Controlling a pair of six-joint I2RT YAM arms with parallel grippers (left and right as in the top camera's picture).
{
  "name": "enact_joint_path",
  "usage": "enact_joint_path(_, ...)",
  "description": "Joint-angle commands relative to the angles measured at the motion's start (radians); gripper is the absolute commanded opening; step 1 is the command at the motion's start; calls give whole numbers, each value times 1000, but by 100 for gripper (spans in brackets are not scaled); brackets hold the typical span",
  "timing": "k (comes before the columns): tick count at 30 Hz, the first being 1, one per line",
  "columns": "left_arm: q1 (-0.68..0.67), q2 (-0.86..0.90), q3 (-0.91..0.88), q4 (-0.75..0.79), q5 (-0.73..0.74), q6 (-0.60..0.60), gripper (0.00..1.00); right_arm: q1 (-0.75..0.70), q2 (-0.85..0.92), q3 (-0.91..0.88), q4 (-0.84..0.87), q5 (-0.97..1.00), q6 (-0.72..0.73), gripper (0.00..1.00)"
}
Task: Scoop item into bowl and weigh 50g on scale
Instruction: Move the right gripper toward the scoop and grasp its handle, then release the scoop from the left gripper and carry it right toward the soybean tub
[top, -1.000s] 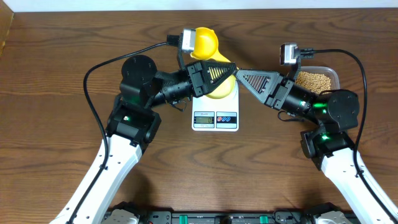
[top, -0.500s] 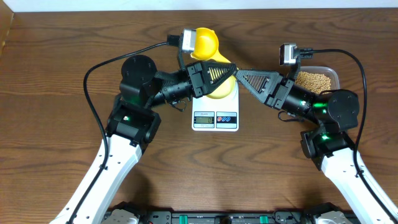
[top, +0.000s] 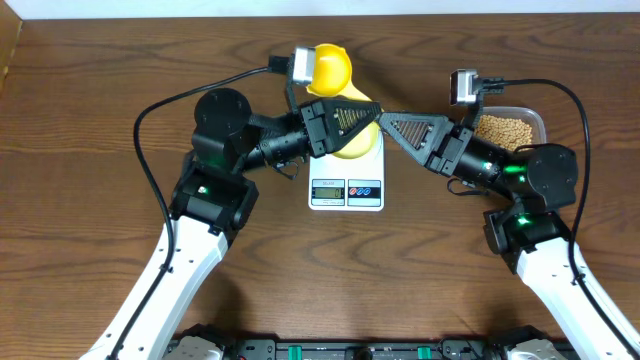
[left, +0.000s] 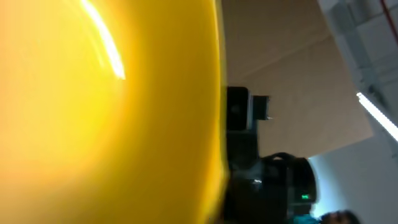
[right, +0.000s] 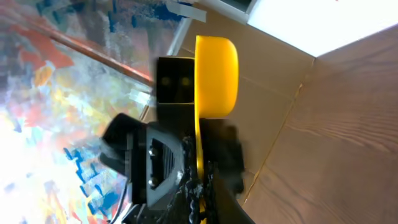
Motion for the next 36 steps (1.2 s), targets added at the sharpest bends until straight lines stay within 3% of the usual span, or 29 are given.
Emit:
enact_joint_path(1, -5, 3, 6, 6, 22, 20, 73, -2, 0, 13, -3, 6, -61, 1)
enact_joint_path(4, -5, 3, 6, 6, 23, 20, 84, -4, 0, 12, -41, 53, -148, 2)
enact_joint_path(15, -4, 3, 6, -62, 17, 67, 89, -90, -1, 13, -144, 196, -344, 1)
enact_joint_path(25, -4, 3, 7, -511, -382, 353, 92, -206, -38, 25, -478, 283, -508, 1)
enact_joint_path(29, -5, 3, 7, -654, -539, 468, 92, -221, -80, 107, -738, 402, -647, 2)
enact_joint_path(36, -4, 3, 16, -873, -814, 525, 92, -220, -85, 325, -1162, 663, -836, 1)
